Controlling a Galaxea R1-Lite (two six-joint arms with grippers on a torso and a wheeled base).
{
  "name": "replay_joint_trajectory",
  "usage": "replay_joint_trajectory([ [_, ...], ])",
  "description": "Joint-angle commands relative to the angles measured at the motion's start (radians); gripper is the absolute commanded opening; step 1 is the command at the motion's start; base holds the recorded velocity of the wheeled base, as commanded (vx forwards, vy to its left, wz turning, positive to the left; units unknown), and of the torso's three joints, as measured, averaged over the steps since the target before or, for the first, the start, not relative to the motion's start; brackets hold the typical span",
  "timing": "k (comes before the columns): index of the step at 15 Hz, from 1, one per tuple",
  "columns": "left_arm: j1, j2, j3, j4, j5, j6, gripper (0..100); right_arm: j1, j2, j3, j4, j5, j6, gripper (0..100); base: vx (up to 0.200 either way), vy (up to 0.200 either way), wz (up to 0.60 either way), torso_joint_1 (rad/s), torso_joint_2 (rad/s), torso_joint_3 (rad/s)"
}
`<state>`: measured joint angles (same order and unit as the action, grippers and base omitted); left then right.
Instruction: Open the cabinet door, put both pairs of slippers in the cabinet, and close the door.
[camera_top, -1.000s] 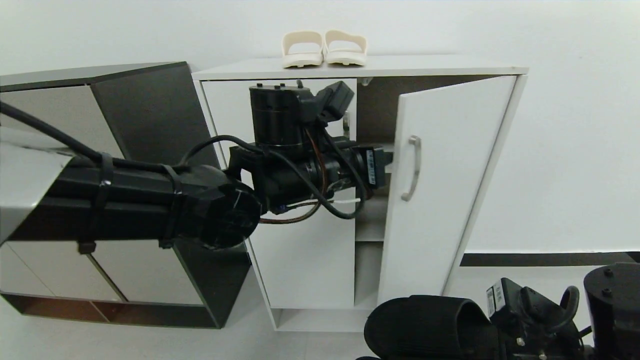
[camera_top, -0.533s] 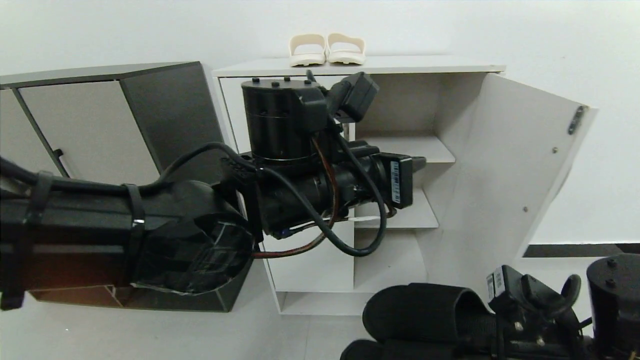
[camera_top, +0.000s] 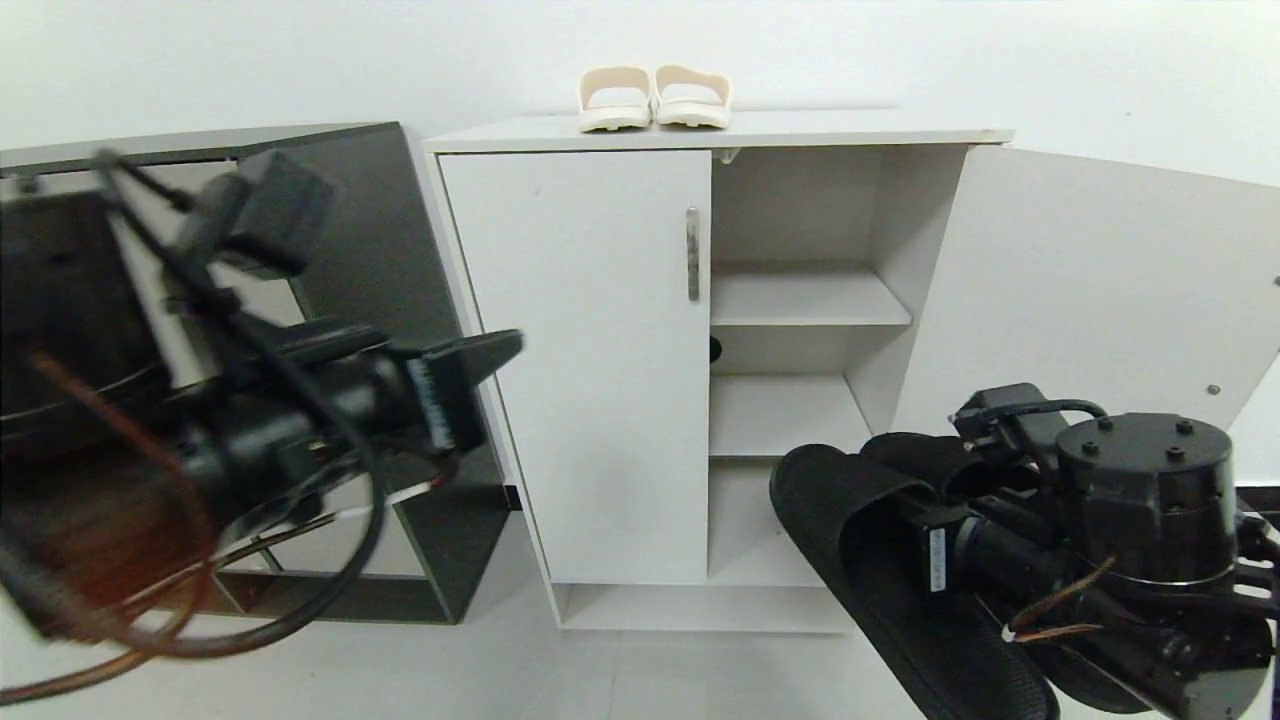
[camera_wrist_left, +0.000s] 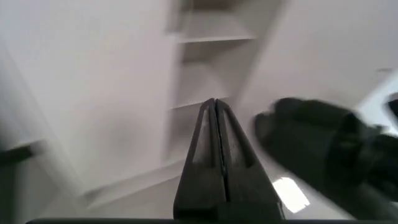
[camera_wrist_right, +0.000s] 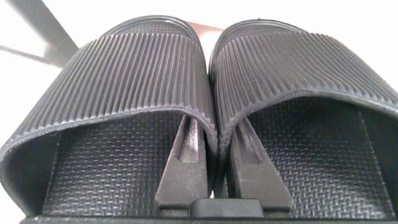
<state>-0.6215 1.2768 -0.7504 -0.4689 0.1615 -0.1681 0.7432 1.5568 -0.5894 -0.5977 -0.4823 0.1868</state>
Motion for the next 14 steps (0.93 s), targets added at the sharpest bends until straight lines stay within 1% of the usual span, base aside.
replay_joint_trajectory([
  [1,0.24,-0.524,0.319,0.158,0.132,0.016,0,-0.002,0.089,-0.029,-0.014,-0.013,0.008,0,0.0,0.0,0.0,0.0,0.0,0.0],
  [2,0.335,-0.633,0.362,0.253,0.141,0.016,0,-0.005,0.1,-0.027,-0.04,-0.016,0.006,0,0.0,0.0,0.0,0.0,0.0,0.0],
  [3,0.419,-0.754,0.404,0.337,0.164,0.024,0,-0.005,0.108,-0.021,-0.056,-0.016,0.006,0,0.0,0.0,0.0,0.0,0.0,0.0],
  [4,0.467,-0.841,0.437,0.392,0.174,0.053,0,-0.005,0.109,-0.018,-0.059,-0.016,0.005,0,0.0,0.0,0.0,0.0,0.0,0.0],
  [5,0.534,-0.991,0.494,0.469,0.179,0.079,0,-0.005,0.109,-0.017,-0.059,-0.016,0.005,0,0.0,0.0,0.0,0.0,0.0,0.0],
  [6,0.56,-1.047,0.514,0.504,0.176,0.082,0,-0.005,0.109,-0.015,-0.059,-0.016,0.005,0,0.0,0.0,0.0,0.0,0.0,0.0],
  [7,0.595,-1.174,0.557,0.582,0.151,0.114,0,-0.005,0.112,-0.013,-0.059,-0.015,0.003,0,0.0,0.0,0.0,0.0,0.0,0.0],
  [8,0.595,-1.229,0.591,0.602,0.128,0.125,0,-0.007,0.12,-0.013,-0.059,-0.016,0.005,0,0.0,0.0,0.0,0.0,0.0,0.0],
  [9,0.612,-1.258,0.631,0.601,0.116,0.127,0,-0.005,0.128,-0.013,-0.059,-0.016,0.006,0,0.0,0.0,0.0,0.0,0.0,0.0],
  [10,0.618,-1.277,0.674,0.59,0.11,0.139,0,-0.005,0.129,-0.013,-0.059,-0.015,0.008,0,0.0,0.0,0.0,0.0,0.0,0.0],
  [11,0.618,-1.277,0.703,0.535,0.09,0.151,0,-0.005,0.135,-0.013,-0.06,-0.013,0.008,0,0.0,0.0,0.0,0.0,0.0,0.0],
  [12,0.618,-1.277,0.749,0.438,-0.022,0.156,0,-0.005,0.137,-0.01,-0.065,-0.012,0.008,0,0.0,0.0,0.0,0.0,0.0,0.0],
  [13,0.618,-1.277,0.75,0.437,-0.108,0.163,0,-0.005,0.141,-0.007,-0.074,-0.01,0.008,0,0.0,0.0,0.0,0.0,0.0,0.0],
  [14,0.618,-1.275,0.749,0.484,-0.212,0.19,0,-0.005,0.161,-0.004,-0.111,-0.012,0.008,0,0.0,0.0,0.0,0.0,0.0,0.0],
])
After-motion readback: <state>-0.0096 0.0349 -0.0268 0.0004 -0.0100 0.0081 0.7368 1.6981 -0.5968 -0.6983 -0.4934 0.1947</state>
